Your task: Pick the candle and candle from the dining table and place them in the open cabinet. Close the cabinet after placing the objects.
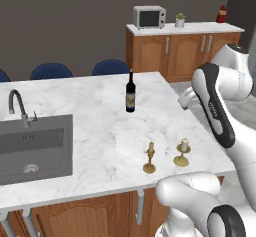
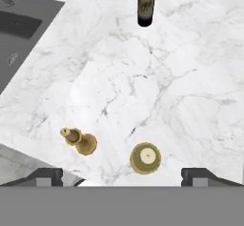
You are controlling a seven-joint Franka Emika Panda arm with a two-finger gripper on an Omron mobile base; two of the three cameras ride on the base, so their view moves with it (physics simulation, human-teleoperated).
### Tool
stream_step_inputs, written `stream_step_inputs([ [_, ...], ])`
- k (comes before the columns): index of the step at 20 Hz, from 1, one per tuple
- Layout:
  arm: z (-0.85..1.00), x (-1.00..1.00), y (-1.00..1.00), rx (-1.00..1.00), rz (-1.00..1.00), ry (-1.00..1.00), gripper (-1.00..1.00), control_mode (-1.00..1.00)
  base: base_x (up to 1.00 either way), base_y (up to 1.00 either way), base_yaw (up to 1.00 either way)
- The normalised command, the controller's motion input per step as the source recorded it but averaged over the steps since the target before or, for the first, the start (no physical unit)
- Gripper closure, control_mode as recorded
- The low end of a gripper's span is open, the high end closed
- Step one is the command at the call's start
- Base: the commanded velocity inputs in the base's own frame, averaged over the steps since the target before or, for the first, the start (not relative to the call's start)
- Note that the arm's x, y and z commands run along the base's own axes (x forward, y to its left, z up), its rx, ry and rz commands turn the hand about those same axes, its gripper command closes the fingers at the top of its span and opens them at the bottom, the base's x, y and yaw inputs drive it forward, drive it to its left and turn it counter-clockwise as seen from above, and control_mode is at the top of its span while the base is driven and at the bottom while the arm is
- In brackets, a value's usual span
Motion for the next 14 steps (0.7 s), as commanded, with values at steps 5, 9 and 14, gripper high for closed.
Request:
stream_step_inputs([
  [5, -0.05, -0.08, -0.27, 0.0, 0.17, -0.07, -1.0, -1.0, 0.0, 0.0, 0.0],
  [9, -0.33, -0.15, -0.2, 0.08, 0.12, -0.23, -1.0, -1.0, 0.0, 0.0, 0.0],
  [14, -0.53, -0.13, -0.19, 0.2, 0.15, -0.29, -1.0, -1.0, 0.0, 0.0, 0.0],
])
